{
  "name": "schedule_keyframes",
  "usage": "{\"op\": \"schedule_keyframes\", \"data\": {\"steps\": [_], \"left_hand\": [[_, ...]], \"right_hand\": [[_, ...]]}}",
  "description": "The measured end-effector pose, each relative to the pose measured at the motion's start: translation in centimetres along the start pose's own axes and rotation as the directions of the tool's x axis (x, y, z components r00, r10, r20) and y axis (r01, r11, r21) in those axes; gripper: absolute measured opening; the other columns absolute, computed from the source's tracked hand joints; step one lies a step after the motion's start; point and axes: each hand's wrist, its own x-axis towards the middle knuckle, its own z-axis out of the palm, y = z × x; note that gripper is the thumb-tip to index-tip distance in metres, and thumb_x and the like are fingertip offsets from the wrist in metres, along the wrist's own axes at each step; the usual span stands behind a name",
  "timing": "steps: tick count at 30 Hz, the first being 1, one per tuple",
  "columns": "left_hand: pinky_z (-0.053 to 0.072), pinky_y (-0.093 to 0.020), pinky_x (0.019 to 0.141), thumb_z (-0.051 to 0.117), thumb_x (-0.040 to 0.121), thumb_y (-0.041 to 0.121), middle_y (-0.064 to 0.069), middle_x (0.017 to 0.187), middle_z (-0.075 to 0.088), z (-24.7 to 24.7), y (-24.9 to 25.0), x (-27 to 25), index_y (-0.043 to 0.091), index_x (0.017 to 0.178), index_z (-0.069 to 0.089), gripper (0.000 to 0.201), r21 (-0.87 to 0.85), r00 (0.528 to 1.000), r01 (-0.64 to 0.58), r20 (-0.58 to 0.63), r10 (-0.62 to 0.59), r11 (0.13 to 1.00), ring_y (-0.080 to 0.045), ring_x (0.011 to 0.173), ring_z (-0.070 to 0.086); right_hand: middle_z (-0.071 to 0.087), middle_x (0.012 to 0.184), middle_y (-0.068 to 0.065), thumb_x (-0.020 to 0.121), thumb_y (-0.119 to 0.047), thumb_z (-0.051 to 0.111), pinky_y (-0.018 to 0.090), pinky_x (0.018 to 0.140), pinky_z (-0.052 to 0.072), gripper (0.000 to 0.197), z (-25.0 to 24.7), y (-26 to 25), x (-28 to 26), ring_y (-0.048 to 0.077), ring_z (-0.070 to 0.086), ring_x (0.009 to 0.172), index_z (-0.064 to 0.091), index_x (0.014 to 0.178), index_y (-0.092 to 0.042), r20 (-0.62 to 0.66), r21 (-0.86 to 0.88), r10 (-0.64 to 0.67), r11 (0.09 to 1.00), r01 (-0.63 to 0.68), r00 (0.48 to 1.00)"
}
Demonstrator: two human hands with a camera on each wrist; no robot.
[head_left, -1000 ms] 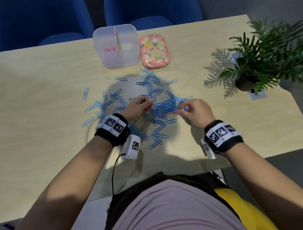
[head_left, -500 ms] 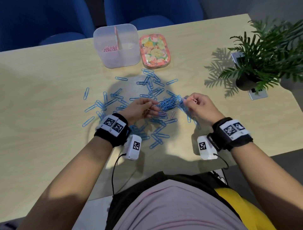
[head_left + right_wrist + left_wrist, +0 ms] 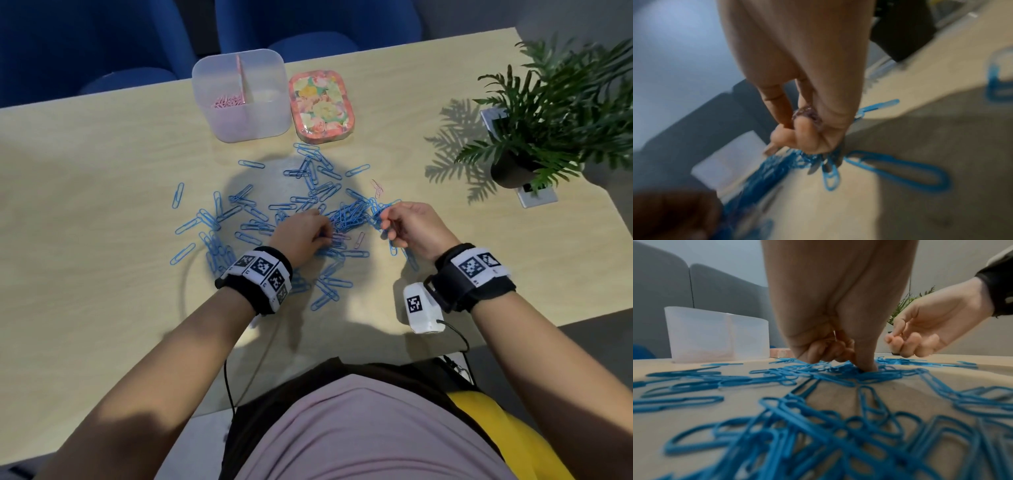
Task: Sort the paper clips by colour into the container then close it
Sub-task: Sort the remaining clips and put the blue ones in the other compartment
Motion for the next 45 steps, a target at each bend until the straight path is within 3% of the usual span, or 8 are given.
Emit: {"op": "schedule_keyframes", "data": {"steps": [5,14,19,25,32,36,41,45], "left_hand": [[0.039,-0.029,0.077,0.064,0.084,0.026,0.001,0.089,0.052,-0.5,-0.8,-0.1,0.014,0.091,0.07,0.015,-0.179,0.999,0.019,-0.038,-0.026,0.984,-0.012,0.085,0.048],[0.036,-0.007,0.05,0.048,0.094,0.005,0.004,0.072,0.058,-2.5,-1.6,0.2,0.009,0.107,0.06,0.019,-0.718,0.978,0.171,0.043,-0.202,0.675,0.008,0.043,0.05],[0.025,-0.02,0.046,0.04,0.094,0.024,0.003,0.061,0.041,-2.9,-0.7,1.2,0.018,0.061,0.049,0.035,-0.851,0.891,0.425,0.333,-0.308,0.309,-0.009,0.049,0.035],[0.031,-0.028,0.057,0.047,0.094,0.037,0.002,0.06,0.041,-1.0,0.0,1.3,0.017,0.063,0.041,0.037,-0.315,0.975,0.216,0.021,-0.221,0.924,-0.014,0.055,0.039],[0.046,-0.035,0.077,0.057,0.088,0.034,-0.004,0.096,0.066,0.6,-0.1,1.2,0.016,0.093,0.06,0.019,-0.045,0.968,0.189,-0.157,-0.194,0.981,-0.023,0.092,0.06],[0.042,-0.03,0.07,0.058,0.087,0.025,-0.002,0.083,0.063,-0.2,-0.7,0.8,0.014,0.088,0.061,0.012,-0.185,0.964,0.2,-0.139,-0.227,0.962,-0.021,0.079,0.056],[0.031,-0.025,0.053,0.049,0.092,0.015,0.002,0.061,0.04,-1.4,-1.2,0.5,0.017,0.065,0.044,0.027,-0.702,0.951,0.259,0.066,-0.302,0.663,-0.01,0.053,0.037],[0.031,-0.02,0.046,0.039,0.093,0.007,-0.004,0.071,0.053,-2.5,-1.2,0.7,0.013,0.064,0.043,0.03,-0.875,0.94,0.301,0.205,-0.272,0.378,-0.007,0.046,0.038]], "right_hand": [[0.049,0.051,0.003,0.076,-0.04,0.07,0.027,0.05,0.033,0.043,2.1,0.9,-0.7,0.018,0.045,0.05,0.049,0.049,-0.012,0.013,-0.767,-0.12,0.636,0.087,0.993],[0.061,0.068,0.007,0.067,-0.016,0.063,0.028,0.06,0.039,0.012,3.0,1.5,-0.3,0.027,0.06,0.072,0.056,0.058,-0.013,-0.042,-0.779,-0.111,0.626,0.037,0.993],[0.061,0.076,0.008,0.076,-0.014,0.06,0.027,0.064,0.038,0.022,3.3,1.2,-0.8,0.028,0.058,0.077,0.049,0.057,-0.018,-0.012,-0.846,-0.174,0.526,0.083,0.985],[0.053,0.046,0.008,0.086,0.0,0.049,0.015,0.033,0.024,0.022,2.9,0.4,-1.2,0.008,0.039,0.028,0.052,0.064,-0.004,0.145,-0.227,-0.038,0.971,0.07,0.989],[0.063,0.057,0.001,0.087,0.004,0.048,0.015,0.033,0.033,0.023,3.0,1.1,-1.5,0.007,0.055,0.037,0.057,0.077,-0.014,0.159,-0.131,-0.042,0.989,0.063,0.986],[0.057,0.059,0.0,0.078,-0.018,0.07,0.023,0.053,0.041,0.011,3.9,1.8,-0.8,0.012,0.051,0.055,0.065,0.069,-0.015,0.058,-0.506,-0.231,0.832,0.228,0.971],[0.057,0.079,-0.001,0.079,-0.024,0.069,0.028,0.068,0.039,0.013,5.5,2.0,-1.0,0.02,0.056,0.079,0.063,0.077,-0.013,0.096,-0.743,-0.266,0.622,0.247,0.959],[0.055,0.078,0.001,0.083,-0.016,0.061,0.025,0.065,0.034,0.014,5.3,1.9,-0.7,0.019,0.051,0.076,0.054,0.072,-0.014,0.233,-0.77,-0.186,0.565,0.297,0.955]]}}
